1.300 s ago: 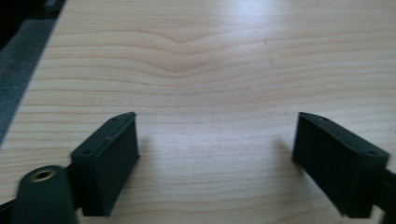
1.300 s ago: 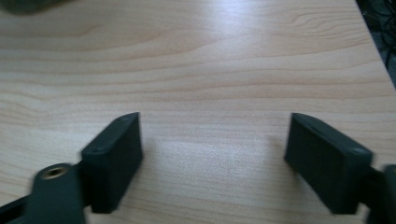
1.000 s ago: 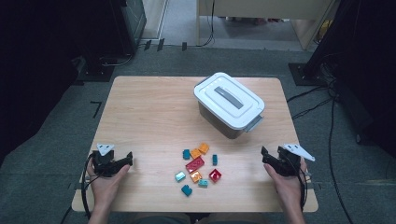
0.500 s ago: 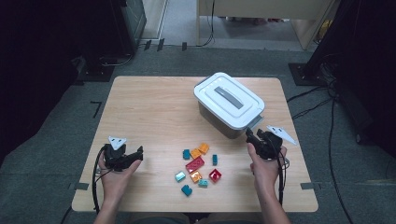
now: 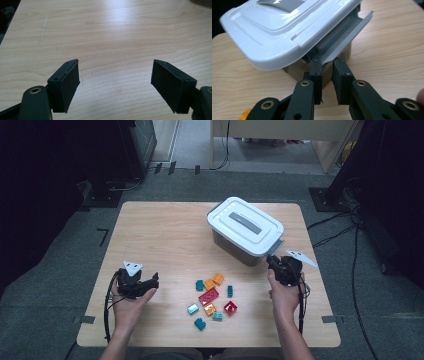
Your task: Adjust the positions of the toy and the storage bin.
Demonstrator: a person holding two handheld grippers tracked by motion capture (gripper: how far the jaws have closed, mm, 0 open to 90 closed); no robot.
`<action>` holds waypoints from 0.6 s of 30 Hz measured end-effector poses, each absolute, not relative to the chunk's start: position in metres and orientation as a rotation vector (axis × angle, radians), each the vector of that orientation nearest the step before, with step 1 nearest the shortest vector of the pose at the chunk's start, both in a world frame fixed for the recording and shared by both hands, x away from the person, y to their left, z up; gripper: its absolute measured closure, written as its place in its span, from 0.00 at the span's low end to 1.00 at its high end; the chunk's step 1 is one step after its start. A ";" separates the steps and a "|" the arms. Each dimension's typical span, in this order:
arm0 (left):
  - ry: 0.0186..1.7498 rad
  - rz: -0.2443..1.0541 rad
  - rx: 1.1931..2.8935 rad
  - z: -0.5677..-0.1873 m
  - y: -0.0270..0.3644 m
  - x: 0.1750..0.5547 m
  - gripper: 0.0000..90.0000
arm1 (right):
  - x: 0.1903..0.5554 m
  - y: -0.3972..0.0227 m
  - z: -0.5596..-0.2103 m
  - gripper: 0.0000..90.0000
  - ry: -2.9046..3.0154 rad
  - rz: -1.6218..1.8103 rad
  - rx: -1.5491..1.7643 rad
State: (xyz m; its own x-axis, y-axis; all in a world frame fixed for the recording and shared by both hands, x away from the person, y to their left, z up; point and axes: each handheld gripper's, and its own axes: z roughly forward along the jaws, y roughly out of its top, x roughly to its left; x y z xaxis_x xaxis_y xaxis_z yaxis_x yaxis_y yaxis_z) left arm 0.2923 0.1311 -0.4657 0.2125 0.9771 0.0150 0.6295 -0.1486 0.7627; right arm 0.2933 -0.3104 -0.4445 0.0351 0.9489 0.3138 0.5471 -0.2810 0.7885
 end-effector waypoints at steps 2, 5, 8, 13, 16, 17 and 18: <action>1.482 0.700 1.861 -0.465 0.129 0.293 0.26 | 0.295 -0.319 -0.444 0.90 1.524 1.172 1.865; 1.473 0.692 1.866 -0.465 0.125 0.294 0.26 | 0.297 -0.332 -0.442 0.91 1.534 1.150 1.870; 1.462 0.677 1.858 -0.463 0.122 0.296 0.27 | 0.300 -0.344 -0.441 0.91 1.487 1.122 1.887; 1.443 0.636 1.831 -0.458 0.116 0.299 0.33 | 0.303 -0.355 -0.439 0.83 1.412 1.182 1.870; 1.432 0.617 1.814 -0.456 0.113 0.302 0.37 | 0.308 -0.351 -0.437 0.81 1.390 1.174 1.889; 1.431 0.611 1.806 -0.455 0.113 0.303 0.38 | 0.311 -0.349 -0.438 0.82 1.388 1.141 1.892; 1.431 0.604 1.800 -0.455 0.112 0.304 0.40 | 0.313 -0.348 -0.439 0.85 1.383 1.121 1.898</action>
State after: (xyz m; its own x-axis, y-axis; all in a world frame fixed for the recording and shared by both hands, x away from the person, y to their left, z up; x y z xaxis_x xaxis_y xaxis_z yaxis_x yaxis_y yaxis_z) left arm 0.3039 0.1121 -0.4549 0.2652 0.9604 -0.0852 0.6084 -0.0981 0.7875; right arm 0.3129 -0.3481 -0.4391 0.1302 0.9415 0.3109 0.4991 -0.3332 0.7999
